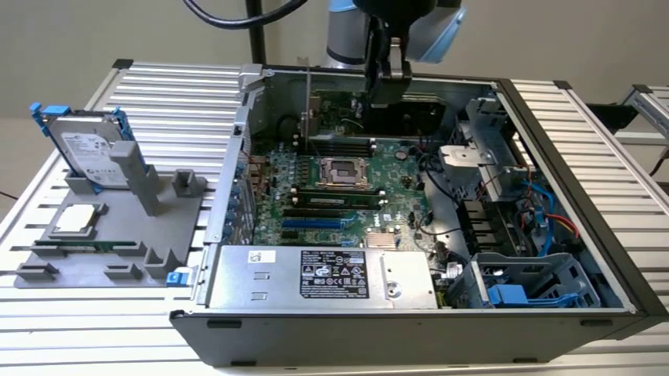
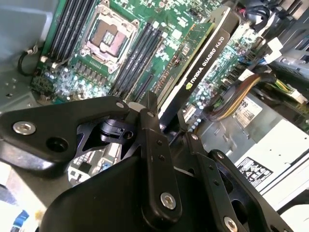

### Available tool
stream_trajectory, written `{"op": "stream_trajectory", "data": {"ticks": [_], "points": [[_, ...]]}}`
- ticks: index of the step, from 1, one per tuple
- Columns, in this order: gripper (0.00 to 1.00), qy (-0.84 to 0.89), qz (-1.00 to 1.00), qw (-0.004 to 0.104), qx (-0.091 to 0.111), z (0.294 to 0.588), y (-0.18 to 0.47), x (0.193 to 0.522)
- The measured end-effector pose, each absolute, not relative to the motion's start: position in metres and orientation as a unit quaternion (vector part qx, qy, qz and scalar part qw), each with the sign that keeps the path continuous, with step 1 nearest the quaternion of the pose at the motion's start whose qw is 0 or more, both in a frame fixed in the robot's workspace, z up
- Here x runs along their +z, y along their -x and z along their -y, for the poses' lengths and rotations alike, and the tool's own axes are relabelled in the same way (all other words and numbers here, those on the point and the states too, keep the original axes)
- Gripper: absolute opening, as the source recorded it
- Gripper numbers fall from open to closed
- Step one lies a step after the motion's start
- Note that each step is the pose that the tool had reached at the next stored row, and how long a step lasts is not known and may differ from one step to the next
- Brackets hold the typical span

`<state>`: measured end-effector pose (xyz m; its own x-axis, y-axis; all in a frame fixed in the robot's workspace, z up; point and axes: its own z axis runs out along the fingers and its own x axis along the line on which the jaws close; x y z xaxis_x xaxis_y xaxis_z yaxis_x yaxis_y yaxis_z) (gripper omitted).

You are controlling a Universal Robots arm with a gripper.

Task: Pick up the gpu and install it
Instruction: 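Insert the gpu into the slot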

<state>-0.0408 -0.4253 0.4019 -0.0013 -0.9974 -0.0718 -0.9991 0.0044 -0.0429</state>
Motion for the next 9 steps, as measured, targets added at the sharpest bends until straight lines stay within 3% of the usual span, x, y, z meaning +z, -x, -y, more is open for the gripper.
{"op": "stream_trajectory", "data": {"ticks": [9], "points": [[0.0, 0.692, -0.721, 0.041, 0.009, 0.4241, 0.0491, 0.3953]]}}
